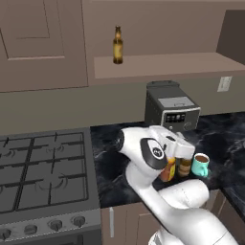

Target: Pick the cinnamon and honey bottle from the cabinet and place them next to the mug.

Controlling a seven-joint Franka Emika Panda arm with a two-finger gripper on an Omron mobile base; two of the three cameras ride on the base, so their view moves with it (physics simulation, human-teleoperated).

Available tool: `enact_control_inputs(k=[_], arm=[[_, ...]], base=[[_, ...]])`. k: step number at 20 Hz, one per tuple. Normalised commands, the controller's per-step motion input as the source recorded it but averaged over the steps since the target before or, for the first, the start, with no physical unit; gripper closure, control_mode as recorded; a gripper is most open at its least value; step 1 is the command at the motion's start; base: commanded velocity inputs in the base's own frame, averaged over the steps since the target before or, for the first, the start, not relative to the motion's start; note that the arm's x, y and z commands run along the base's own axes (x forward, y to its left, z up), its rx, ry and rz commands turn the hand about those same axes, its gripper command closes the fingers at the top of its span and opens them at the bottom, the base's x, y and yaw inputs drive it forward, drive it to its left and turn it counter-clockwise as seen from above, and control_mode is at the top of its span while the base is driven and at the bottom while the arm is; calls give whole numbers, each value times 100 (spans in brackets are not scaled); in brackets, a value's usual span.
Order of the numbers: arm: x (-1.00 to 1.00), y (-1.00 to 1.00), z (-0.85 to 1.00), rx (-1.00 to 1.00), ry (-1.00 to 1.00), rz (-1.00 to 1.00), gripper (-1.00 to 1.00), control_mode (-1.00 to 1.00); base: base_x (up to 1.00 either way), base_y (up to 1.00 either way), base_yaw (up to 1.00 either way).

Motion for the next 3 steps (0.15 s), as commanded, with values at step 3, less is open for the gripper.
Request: enact_control_inputs(k=[3], arm=[[-44,-27,34,4,0,47,-100,-100]], base=[[0,0,0]])
